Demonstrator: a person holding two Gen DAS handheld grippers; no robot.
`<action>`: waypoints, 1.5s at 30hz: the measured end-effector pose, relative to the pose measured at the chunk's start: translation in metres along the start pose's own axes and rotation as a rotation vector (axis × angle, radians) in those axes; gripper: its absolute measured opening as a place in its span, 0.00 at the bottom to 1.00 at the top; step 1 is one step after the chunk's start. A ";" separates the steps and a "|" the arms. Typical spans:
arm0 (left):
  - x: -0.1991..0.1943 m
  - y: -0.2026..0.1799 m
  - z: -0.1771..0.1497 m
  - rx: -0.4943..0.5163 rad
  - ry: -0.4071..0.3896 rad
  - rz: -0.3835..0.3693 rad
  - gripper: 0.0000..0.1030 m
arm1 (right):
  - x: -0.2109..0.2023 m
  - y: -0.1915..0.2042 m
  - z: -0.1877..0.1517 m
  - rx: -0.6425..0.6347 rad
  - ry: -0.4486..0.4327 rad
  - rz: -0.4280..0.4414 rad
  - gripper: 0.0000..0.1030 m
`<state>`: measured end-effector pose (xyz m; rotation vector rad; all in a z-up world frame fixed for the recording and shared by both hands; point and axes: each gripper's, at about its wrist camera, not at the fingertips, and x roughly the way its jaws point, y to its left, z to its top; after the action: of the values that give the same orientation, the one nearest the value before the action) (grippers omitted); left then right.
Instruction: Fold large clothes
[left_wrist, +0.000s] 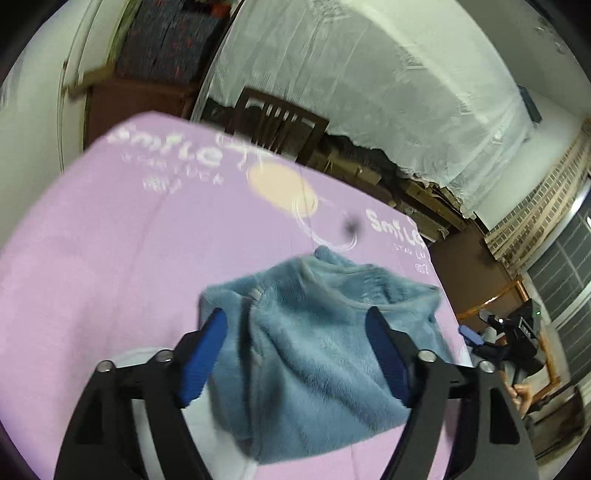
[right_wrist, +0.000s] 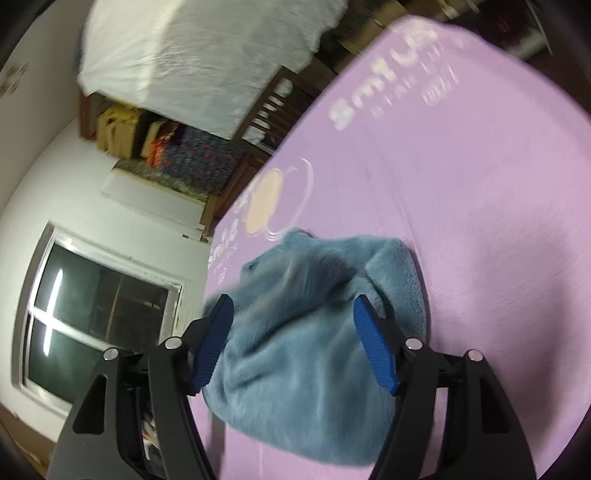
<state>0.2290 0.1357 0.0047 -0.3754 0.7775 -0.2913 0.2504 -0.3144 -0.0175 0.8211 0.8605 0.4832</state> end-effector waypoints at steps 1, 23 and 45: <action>-0.001 0.001 -0.002 0.011 0.000 0.018 0.78 | -0.009 0.005 -0.004 -0.041 -0.015 -0.028 0.67; 0.121 -0.002 0.013 0.109 0.148 0.076 0.17 | 0.084 0.000 0.005 -0.285 0.046 -0.285 0.33; 0.150 0.023 0.022 0.005 0.105 0.210 0.54 | 0.095 -0.026 0.015 -0.140 -0.068 -0.373 0.14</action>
<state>0.3500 0.1029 -0.0845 -0.2726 0.9120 -0.1170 0.3186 -0.2729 -0.0772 0.5288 0.8818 0.1827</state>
